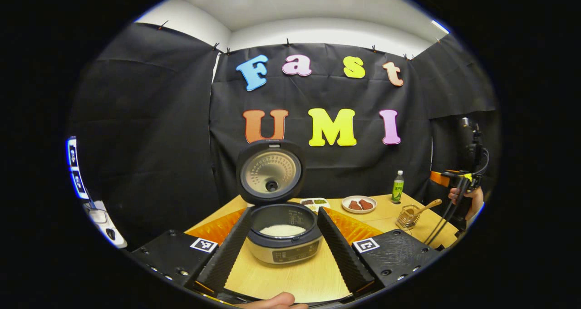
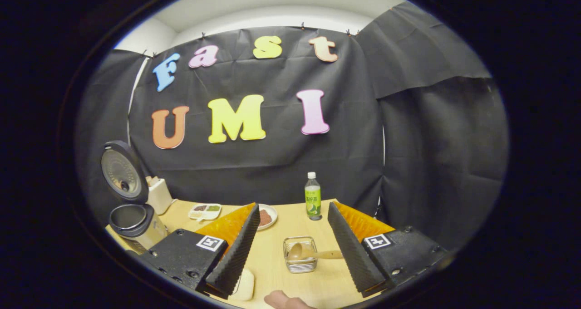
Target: Close the left gripper, press the button to open the rice cooker; take a wooden spoon from the chopstick holder with the right hand, scoop a spoonful of rice and pour it into the rice cooker, then put the wooden spoon back into the chopstick holder.
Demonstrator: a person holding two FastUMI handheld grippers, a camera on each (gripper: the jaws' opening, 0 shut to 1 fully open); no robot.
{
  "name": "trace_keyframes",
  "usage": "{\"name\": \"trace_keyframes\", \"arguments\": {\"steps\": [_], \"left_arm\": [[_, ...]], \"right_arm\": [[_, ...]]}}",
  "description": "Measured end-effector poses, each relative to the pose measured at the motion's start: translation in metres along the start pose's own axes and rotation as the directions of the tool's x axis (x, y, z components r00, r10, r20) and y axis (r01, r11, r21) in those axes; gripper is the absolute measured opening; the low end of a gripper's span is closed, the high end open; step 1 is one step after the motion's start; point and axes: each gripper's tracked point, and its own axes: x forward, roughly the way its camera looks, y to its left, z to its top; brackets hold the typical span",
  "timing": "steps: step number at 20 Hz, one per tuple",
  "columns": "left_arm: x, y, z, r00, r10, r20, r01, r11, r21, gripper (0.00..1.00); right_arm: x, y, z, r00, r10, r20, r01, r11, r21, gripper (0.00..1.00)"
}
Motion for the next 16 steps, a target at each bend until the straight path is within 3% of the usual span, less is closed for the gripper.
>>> {"name": "trace_keyframes", "arguments": {"steps": [1, 2, 3, 4, 5, 6, 7, 9, 11, 13, 14, 15, 16], "left_arm": [[0.007, 0.002, 0.011, 1.0, 0.004, 0.012, -0.004, 1.0, -0.001, 0.93], [0.015, 0.004, 0.023, 1.0, 0.002, 0.022, -0.002, 1.0, -0.01, 0.93], [0.024, 0.004, 0.03, 1.0, -0.003, 0.02, 0.004, 1.0, -0.026, 0.93], [0.034, 0.008, 0.038, 1.0, 0.004, 0.019, -0.003, 0.999, -0.044, 0.93], [0.042, 0.011, 0.045, 1.0, 0.01, 0.015, -0.009, 0.999, -0.053, 0.93], [0.051, 0.013, 0.052, 1.0, 0.015, 0.011, -0.015, 0.998, -0.06, 0.93], [0.06, 0.015, 0.061, 1.0, 0.02, 0.016, -0.019, 0.998, -0.063, 0.93], [0.077, 0.023, 0.083, 0.998, 0.035, 0.046, -0.032, 0.998, -0.063, 0.93], [0.092, 0.032, 0.103, 0.995, 0.06, 0.08, -0.055, 0.997, -0.058, 0.93], [0.106, 0.033, 0.121, 0.992, 0.061, 0.11, -0.052, 0.995, -0.081, 0.93], [0.115, 0.031, 0.13, 0.992, 0.048, 0.115, -0.036, 0.994, -0.102, 0.94], [0.124, 0.032, 0.136, 0.993, 0.047, 0.112, -0.033, 0.992, -0.125, 0.94], [0.132, 0.036, 0.141, 0.993, 0.058, 0.098, -0.044, 0.989, -0.14, 0.94]], "right_arm": [[-0.014, -0.002, 0.006, 1.0, -0.006, 0.023, 0.006, 1.0, -0.004, 0.92], [-0.029, -0.002, 0.014, 0.999, -0.008, 0.045, 0.008, 1.0, -0.007, 0.97], [-0.044, -0.001, 0.016, 0.999, -0.01, 0.053, 0.011, 1.0, -0.014, 0.92], [-0.06, -0.001, 0.019, 0.998, -0.005, 0.062, 0.006, 1.0, -0.014, 1.0], [-0.075, 0.001, 0.019, 0.998, 0.014, 0.063, -0.014, 1.0, -0.014, 0.92], [-0.09, 0.005, 0.02, 0.997, 0.035, 0.063, -0.035, 0.999, -0.008, 0.92], [-0.103, 0.011, 0.018, 0.997, 0.054, 0.059, -0.055, 0.999, 0.001, 0.97], [-0.125, 0.016, 0.01, 0.995, 0.082, 0.048, -0.082, 0.997, -0.006, 0.92], [-0.145, 0.015, 0.001, 0.995, 0.094, 0.042, -0.092, 0.995, -0.028, 0.97], [-0.166, 0.018, -0.004, 0.992, 0.112, 0.05, -0.111, 0.993, -0.034, 0.92], [-0.174, 0.019, -0.008, 0.991, 0.12, 0.051, -0.118, 0.992, -0.032, 0.97], [-0.179, 0.018, -0.012, 0.991, 0.123, 0.054, -0.121, 0.992, -0.033, 0.92], [-0.182, 0.019, -0.014, 0.991, 0.126, 0.054, -0.124, 0.991, -0.041, 0.97]]}}
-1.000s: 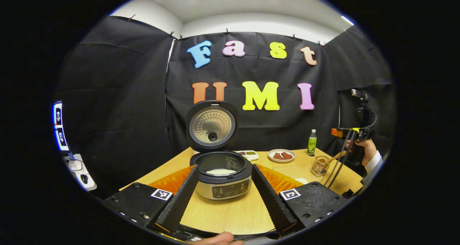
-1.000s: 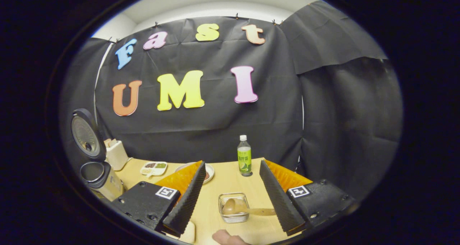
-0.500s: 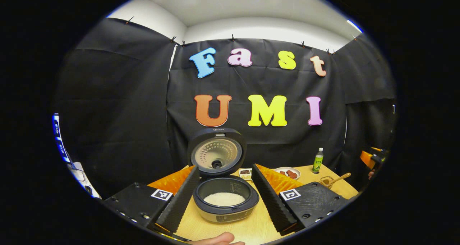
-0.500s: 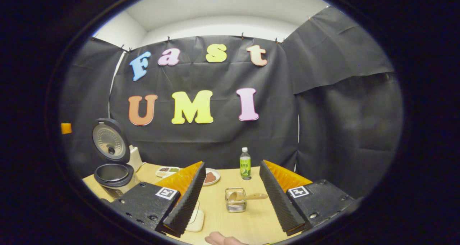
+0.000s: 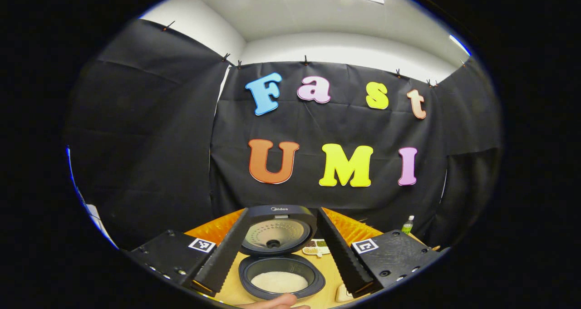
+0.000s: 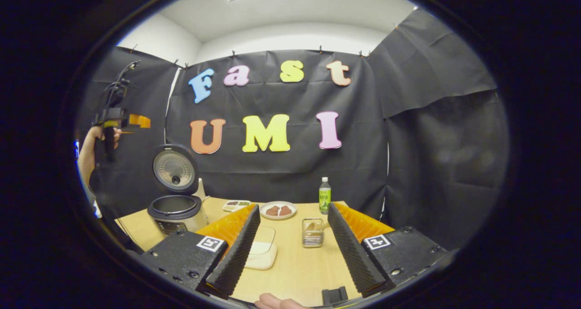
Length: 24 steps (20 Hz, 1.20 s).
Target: Close the left gripper, press the button to open the rice cooker; take a wooden spoon from the chopstick holder with the right hand, scoop a spoonful of rice and pour it into the rice cooker, then put the wooden spoon back into the chopstick holder.
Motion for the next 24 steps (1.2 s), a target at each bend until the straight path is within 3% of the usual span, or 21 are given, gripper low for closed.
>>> {"name": "trace_keyframes", "arguments": {"steps": [2, 3, 4, 7, 8, 13, 19, 24], "left_arm": [[0.019, -0.003, 0.006, 0.999, 0.004, -0.033, -0.005, 1.0, -0.009, 0.94], [0.03, -0.005, 0.01, 0.999, 0.006, -0.042, -0.006, 1.0, -0.005, 0.94], [0.038, -0.006, 0.01, 0.999, 0.005, -0.055, -0.005, 1.0, 0.007, 0.94], [0.071, -0.006, 0.015, 0.998, 0.026, -0.052, -0.024, 0.999, 0.028, 0.94], [0.083, -0.006, 0.012, 0.998, 0.034, -0.053, -0.033, 0.999, 0.028, 0.94], [0.148, 0.009, -0.009, 0.994, 0.093, -0.061, -0.091, 0.995, 0.038, 0.94], [0.217, 0.023, -0.047, 0.988, 0.12, -0.095, -0.115, 0.992, 0.057, 0.94], [0.247, 0.057, -0.084, 0.968, 0.208, -0.143, -0.196, 0.976, 0.092, 0.94]], "right_arm": [[-0.007, 0.006, 0.002, 1.0, 0.015, 0.01, -0.014, 1.0, -0.022, 1.0], [-0.009, 0.01, 0.003, 1.0, 0.023, 0.019, -0.022, 0.999, -0.036, 0.92], [-0.013, 0.014, 0.006, 0.999, 0.036, 0.029, -0.035, 0.998, -0.054, 0.97], [-0.016, 0.026, 0.01, 0.996, 0.071, 0.053, -0.066, 0.994, -0.09, 0.92], [-0.016, 0.025, 0.012, 0.996, 0.069, 0.064, -0.063, 0.994, -0.092, 0.97], [-0.013, 0.02, 0.006, 0.994, 0.062, 0.087, -0.052, 0.992, -0.113, 0.99], [0.021, 0.006, -0.015, 0.999, 0.009, 0.042, -0.007, 0.998, -0.057, 0.99], [0.04, 0.01, -0.041, 1.0, 0.016, -0.008, -0.016, 1.0, -0.007, 0.99]]}}
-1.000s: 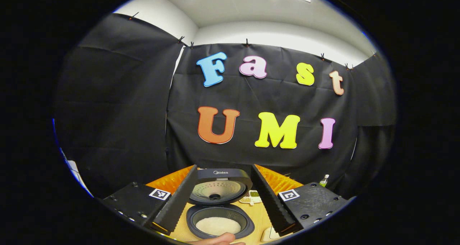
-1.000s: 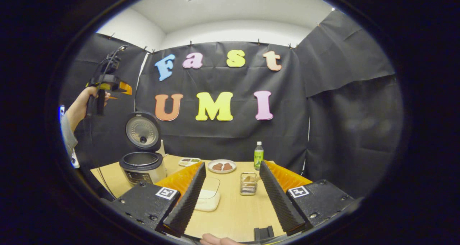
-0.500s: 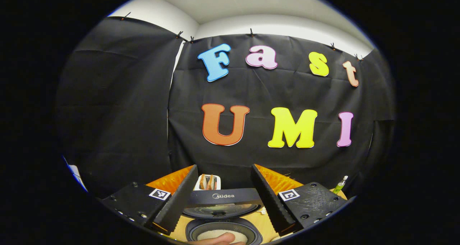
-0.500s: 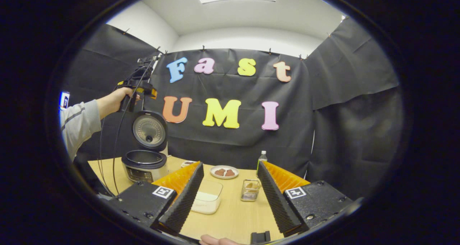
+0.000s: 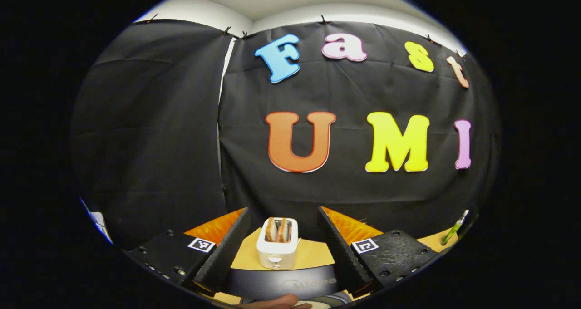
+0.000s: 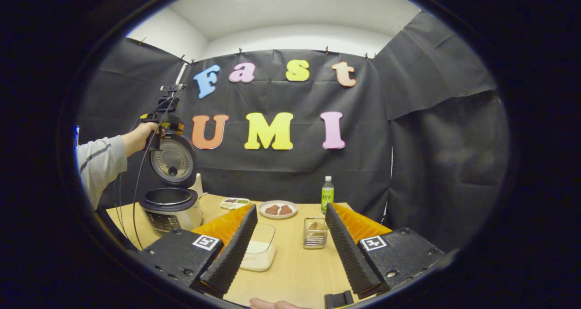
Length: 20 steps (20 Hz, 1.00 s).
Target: Close the left gripper, press the button to open the rice cooker; take a wooden spoon from the chopstick holder with the right hand, scoop a spoonful of rice and pour it into the rice cooker, then put the wooden spoon back into the chopstick holder.
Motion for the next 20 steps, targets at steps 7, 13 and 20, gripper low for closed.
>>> {"name": "trace_keyframes", "arguments": {"steps": [7, 13, 20], "left_arm": [[-0.027, -0.011, -0.004, 0.999, -0.047, -0.01, 0.046, 0.998, -0.039, 0.95], [-0.065, -0.014, -0.021, 0.999, -0.043, -0.017, 0.043, 0.998, -0.035, 0.96], [-0.116, -0.021, -0.067, 0.997, -0.055, -0.051, 0.053, 0.998, -0.023, 0.96]], "right_arm": [[-0.011, 0.015, -0.01, 0.999, 0.046, -0.01, -0.046, 0.999, 0.029, 0.99], [-0.037, 0.005, -0.012, 0.999, 0.052, 0.014, -0.052, 0.998, 0.028, 0.99], [-0.06, -0.009, -0.014, 1.0, 0.027, 0.004, -0.027, 0.999, 0.045, 0.98]]}}
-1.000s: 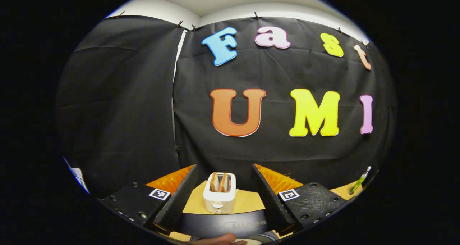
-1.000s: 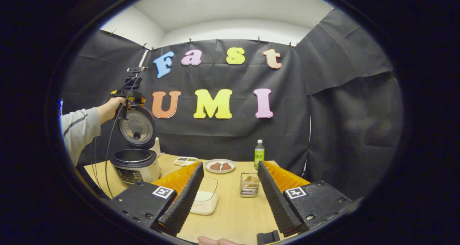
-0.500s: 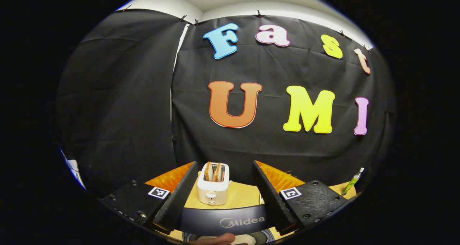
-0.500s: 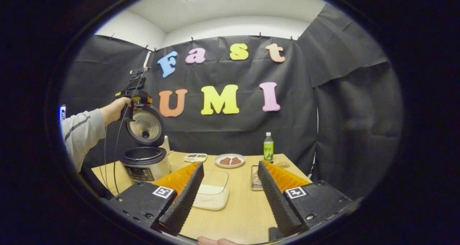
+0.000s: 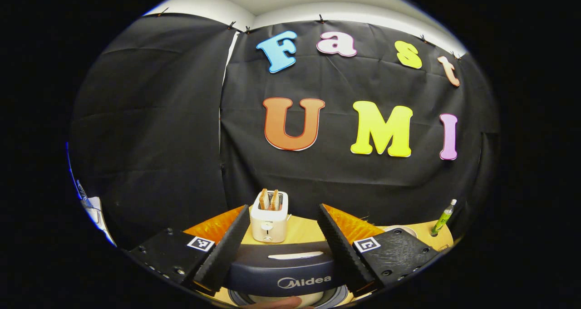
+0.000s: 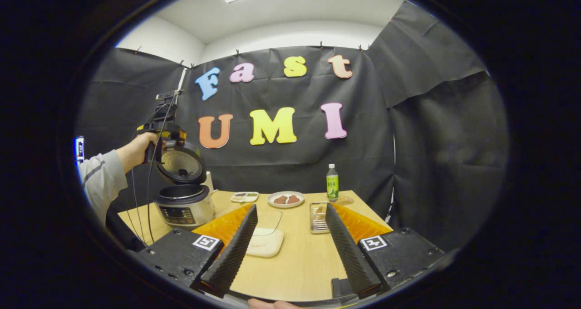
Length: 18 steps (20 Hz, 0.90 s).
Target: Close the left gripper, press the button to open the rice cooker; take a wooden spoon from the chopstick holder with the right hand, scoop a spoonful of rice and pour it into the rice cooker, then put the wooden spoon back into the chopstick holder.
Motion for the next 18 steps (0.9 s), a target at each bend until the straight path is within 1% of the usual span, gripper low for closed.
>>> {"name": "trace_keyframes", "arguments": {"steps": [3, 6, 7, 8, 14, 16, 18], "left_arm": [[-0.015, -0.003, -0.024, 0.999, -0.01, -0.048, 0.01, 1.0, 0.002, 0.96], [-0.027, -0.003, -0.045, 0.997, -0.023, -0.069, 0.023, 1.0, 0.0, 0.98], [-0.031, -0.003, -0.051, 0.997, -0.025, -0.076, 0.025, 1.0, 0.004, 0.98], [-0.034, -0.004, -0.06, 0.996, -0.028, -0.082, 0.029, 1.0, 0.007, 0.97], [-0.049, -0.009, -0.116, 0.988, -0.026, -0.155, 0.029, 0.999, 0.015, 0.96], [-0.054, -0.01, -0.125, 0.989, -0.027, -0.147, 0.033, 0.999, 0.042, 0.97], [-0.058, -0.008, -0.136, 0.988, -0.035, -0.152, 0.042, 0.998, 0.046, 0.97]], "right_arm": [[-0.012, 0.007, 0.008, 1.0, 0.013, 0.019, -0.013, 1.0, -0.015, 0.97], [-0.024, 0.014, 0.017, 0.999, 0.028, 0.039, -0.027, 0.999, -0.021, 0.97], [-0.027, 0.015, 0.022, 0.999, 0.028, 0.047, -0.027, 0.999, -0.02, 0.99], [-0.03, 0.015, 0.025, 0.998, 0.027, 0.054, -0.026, 1.0, -0.017, 0.97], [-0.041, 0.02, 0.036, 0.997, 0.028, 0.071, -0.028, 1.0, -0.006, 0.97], [-0.041, 0.02, 0.038, 0.997, 0.03, 0.069, -0.03, 1.0, -0.004, 0.97], [-0.045, 0.018, 0.038, 0.997, 0.026, 0.066, -0.026, 1.0, -0.006, 0.97]]}}
